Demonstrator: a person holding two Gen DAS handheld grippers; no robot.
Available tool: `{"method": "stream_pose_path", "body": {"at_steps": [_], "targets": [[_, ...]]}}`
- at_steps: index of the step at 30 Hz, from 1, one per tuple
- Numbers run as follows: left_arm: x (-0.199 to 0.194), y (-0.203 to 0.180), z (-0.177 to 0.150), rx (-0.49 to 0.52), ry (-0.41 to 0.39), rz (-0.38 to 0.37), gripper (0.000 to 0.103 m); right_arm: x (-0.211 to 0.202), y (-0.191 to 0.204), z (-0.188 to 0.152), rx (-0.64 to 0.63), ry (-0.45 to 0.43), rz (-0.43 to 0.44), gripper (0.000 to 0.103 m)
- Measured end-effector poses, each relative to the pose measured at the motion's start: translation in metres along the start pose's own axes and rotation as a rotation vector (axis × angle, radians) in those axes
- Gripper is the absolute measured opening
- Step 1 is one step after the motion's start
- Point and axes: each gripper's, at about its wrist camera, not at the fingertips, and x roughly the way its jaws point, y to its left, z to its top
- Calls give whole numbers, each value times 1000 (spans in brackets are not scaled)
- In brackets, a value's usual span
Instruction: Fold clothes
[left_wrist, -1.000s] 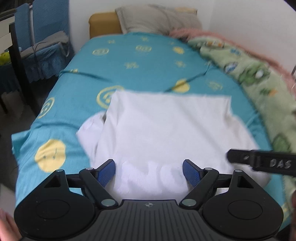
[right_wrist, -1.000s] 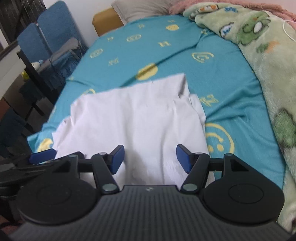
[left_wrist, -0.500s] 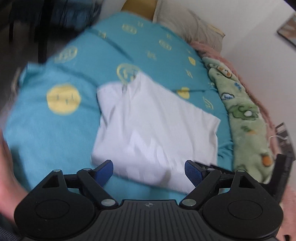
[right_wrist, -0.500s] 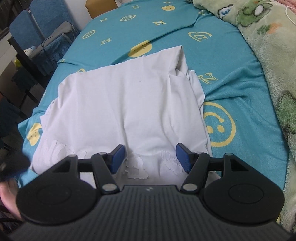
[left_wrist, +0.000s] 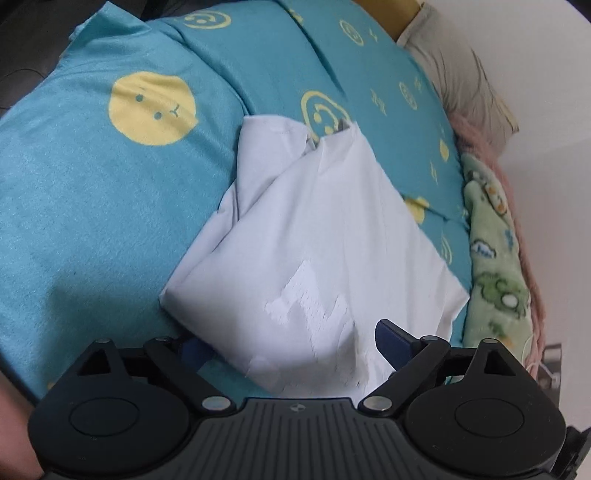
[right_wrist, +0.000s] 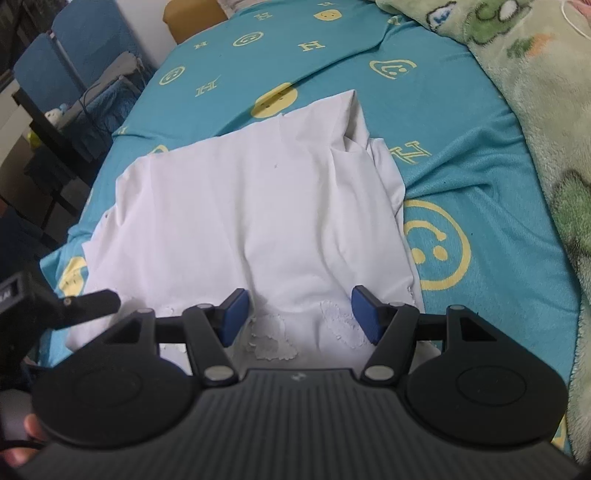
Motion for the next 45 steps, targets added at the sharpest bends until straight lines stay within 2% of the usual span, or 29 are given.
{"method": "stream_pose_path", "body": {"at_steps": [3,7,8,10,11,12,14,16,17,19,20,23,29,32,34,36,39,40,41,44,45], "targets": [[-10,0,-4,-12,-51,-70,88,0,-2,0,17,-2,5,64],[-25,6,-6,-49,-106,-226,88,-1,-3,0,26,-4,5,64],[-23,7,-6,-51,-97,-216,88,-1,-3,0,27,-5,5,64],[-7,7,-7,-36,-35,-130,86,-1,-3,0,30,-5,6,64],[4,8,-9,-32,15,-89,78,-2,-4,0,32,-6,6,64],[12,9,-10,-24,46,-69,76,-2,-4,0,34,-6,6,64],[14,5,-14,-7,31,-80,76,-2,-4,0,37,-7,7,64],[15,0,-16,11,25,-70,72,-3,-4,1,40,-8,7,64],[14,0,-17,9,13,-54,63,-3,-4,1,41,-8,8,64],[14,4,-17,-22,-3,-68,54,-3,-5,1,45,-9,8,64],[13,6,-16,-37,-11,-74,47,-4,-5,1,46,-9,8,64],[9,1,-12,-47,-36,-119,39,-5,-5,1,53,-11,8,64],[1,-9,-12,-38,-67,-199,38,-4,-4,2,47,-9,-4,64],[13,-4,-9,-49,-12,-141,51,-2,-2,2,36,-5,-10,64],[26,4,-8,-61,23,-112,51,-4,-3,2,47,-10,-9,64],[28,6,-5,-60,26,-109,52,-9,-5,3,87,-24,4,65],[27,5,-5,-40,21,-102,52,-22,-16,3,210,-37,111,70],[26,5,-6,-38,17,-104,51,-26,-21,2,270,-27,171,81],[24,6,-6,-42,15,-106,50,-28,-25,0,337,-13,238,85],[18,11,-6,-65,11,-113,46,-30,-32,-9,492,60,411,86],[17,13,-6,-74,8,-119,43,-29,-32,-13,527,86,459,89]]}}
